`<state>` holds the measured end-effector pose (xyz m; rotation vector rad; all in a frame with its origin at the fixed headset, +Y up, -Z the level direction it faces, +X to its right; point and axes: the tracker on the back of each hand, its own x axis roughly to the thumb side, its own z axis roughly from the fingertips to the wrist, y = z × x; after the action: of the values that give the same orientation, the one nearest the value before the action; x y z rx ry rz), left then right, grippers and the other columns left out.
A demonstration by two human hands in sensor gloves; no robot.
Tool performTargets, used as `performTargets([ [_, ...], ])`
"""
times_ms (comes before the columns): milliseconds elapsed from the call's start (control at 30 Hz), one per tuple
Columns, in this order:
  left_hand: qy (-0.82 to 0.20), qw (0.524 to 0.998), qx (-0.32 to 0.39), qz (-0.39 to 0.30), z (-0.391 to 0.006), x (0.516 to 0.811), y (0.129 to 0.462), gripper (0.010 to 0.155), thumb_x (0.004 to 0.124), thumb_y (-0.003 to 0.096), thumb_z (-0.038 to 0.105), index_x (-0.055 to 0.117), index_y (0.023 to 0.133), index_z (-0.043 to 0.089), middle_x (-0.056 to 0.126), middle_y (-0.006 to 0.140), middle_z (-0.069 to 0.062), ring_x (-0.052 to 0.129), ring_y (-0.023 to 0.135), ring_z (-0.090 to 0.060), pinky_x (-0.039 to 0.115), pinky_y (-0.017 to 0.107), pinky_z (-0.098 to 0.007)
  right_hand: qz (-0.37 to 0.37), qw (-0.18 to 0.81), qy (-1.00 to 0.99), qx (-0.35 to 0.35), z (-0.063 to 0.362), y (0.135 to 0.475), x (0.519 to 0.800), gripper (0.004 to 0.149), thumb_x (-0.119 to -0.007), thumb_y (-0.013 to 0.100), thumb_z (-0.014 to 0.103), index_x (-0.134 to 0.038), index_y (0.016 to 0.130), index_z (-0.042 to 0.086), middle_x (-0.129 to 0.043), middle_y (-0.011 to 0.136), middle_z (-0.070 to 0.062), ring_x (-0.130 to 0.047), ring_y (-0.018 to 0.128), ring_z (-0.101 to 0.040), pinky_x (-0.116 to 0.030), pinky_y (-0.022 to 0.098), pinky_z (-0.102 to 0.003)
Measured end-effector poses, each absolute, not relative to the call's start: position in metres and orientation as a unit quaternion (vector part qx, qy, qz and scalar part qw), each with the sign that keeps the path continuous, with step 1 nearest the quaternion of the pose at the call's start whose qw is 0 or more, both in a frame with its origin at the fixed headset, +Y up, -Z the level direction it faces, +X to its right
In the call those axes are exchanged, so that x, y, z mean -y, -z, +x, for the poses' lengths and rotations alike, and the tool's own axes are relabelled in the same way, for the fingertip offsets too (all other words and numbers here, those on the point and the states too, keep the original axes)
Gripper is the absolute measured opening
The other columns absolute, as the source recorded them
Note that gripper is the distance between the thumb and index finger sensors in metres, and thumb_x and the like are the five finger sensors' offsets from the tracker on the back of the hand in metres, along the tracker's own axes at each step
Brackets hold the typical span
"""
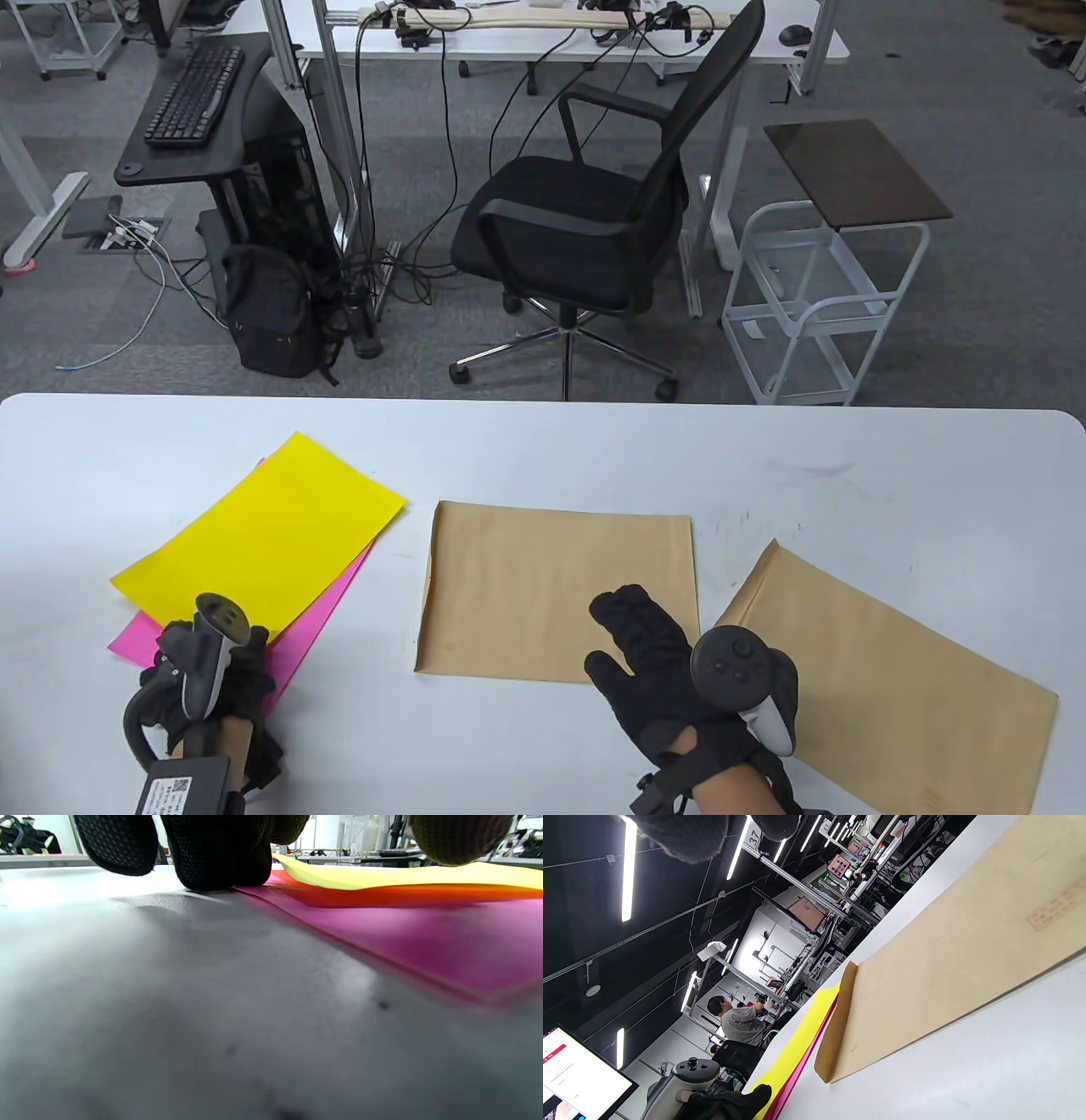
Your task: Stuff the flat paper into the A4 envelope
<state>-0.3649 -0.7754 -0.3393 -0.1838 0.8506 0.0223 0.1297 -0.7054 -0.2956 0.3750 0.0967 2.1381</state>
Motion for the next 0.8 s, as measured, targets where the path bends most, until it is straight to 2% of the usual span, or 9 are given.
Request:
performTargets([
  [100,-0.014,0.900,-0.424,-0.098,-0.367,0.777,0.339,0.102,0.083,0.0368,0.069,0.049,0.112,0.008,0.071,0.107,-0.013,0.085,0.091,-0.034,0.076,0.067,-0.063,0.152,0.463,-0.872,-0.045,0.129,0.297,0.706,0.066,-0.071,0.051,0.058,-0.048,0.108,0.033,-0.030,0.111,-0.002,-0.036,0.105,-0.038,-0.041,0.069,-0.067],
  [367,-0.026,0.895,-0.440,-0.067,-0.381,0.773,0.338,0.099,0.093,0.0333,0.059,0.056,0.109,0.008,0.082,0.099,-0.008,0.095,0.078,-0.028,0.081,0.063,-0.056,0.151,0.457,-0.875,-0.057,0.127,0.298,0.709,0.066,-0.071,0.051,0.058,-0.049,0.108,0.032,-0.030,0.111,-0.003,-0.036,0.105,-0.039,-0.041,0.069,-0.067],
  [533,-0.063,0.889,-0.450,-0.055,-0.391,0.772,0.336,0.100,0.098,0.0317,0.052,0.054,0.109,0.006,0.092,0.080,0.006,0.101,0.062,-0.019,0.085,0.058,-0.052,0.150,0.451,-0.877,-0.067,0.126,0.299,0.712,0.066,-0.072,0.051,0.058,-0.049,0.108,0.033,-0.030,0.111,-0.002,-0.036,0.105,-0.038,-0.041,0.069,-0.067],
  [600,-0.077,0.885,-0.456,-0.048,-0.395,0.771,0.334,0.095,0.099,0.0329,0.046,0.056,0.108,0.005,0.095,0.072,0.009,0.104,0.055,-0.016,0.087,0.056,-0.049,0.150,0.451,-0.877,-0.073,0.127,0.300,0.714,0.066,-0.071,0.051,0.058,-0.049,0.108,0.032,-0.030,0.111,-0.003,-0.036,0.105,-0.038,-0.041,0.069,-0.067],
  [733,-0.152,0.871,-0.466,-0.035,-0.408,0.766,0.329,0.085,0.096,0.0356,0.042,0.063,0.104,0.006,0.099,0.063,0.013,0.107,0.048,-0.014,0.090,0.051,-0.046,0.142,0.453,-0.877,-0.077,0.131,0.302,0.717,0.066,-0.071,0.051,0.058,-0.049,0.108,0.032,-0.030,0.111,-0.003,-0.037,0.105,-0.039,-0.041,0.069,-0.067],
  [800,-0.211,0.863,-0.459,-0.031,-0.414,0.763,0.327,0.064,0.089,0.0401,0.039,0.076,0.097,0.011,0.101,0.059,0.011,0.107,0.042,-0.015,0.091,0.048,-0.046,0.135,0.453,-0.878,-0.078,0.134,0.303,0.718,0.066,-0.072,0.051,0.058,-0.049,0.108,0.032,-0.031,0.111,-0.003,-0.037,0.105,-0.039,-0.041,0.069,-0.067],
])
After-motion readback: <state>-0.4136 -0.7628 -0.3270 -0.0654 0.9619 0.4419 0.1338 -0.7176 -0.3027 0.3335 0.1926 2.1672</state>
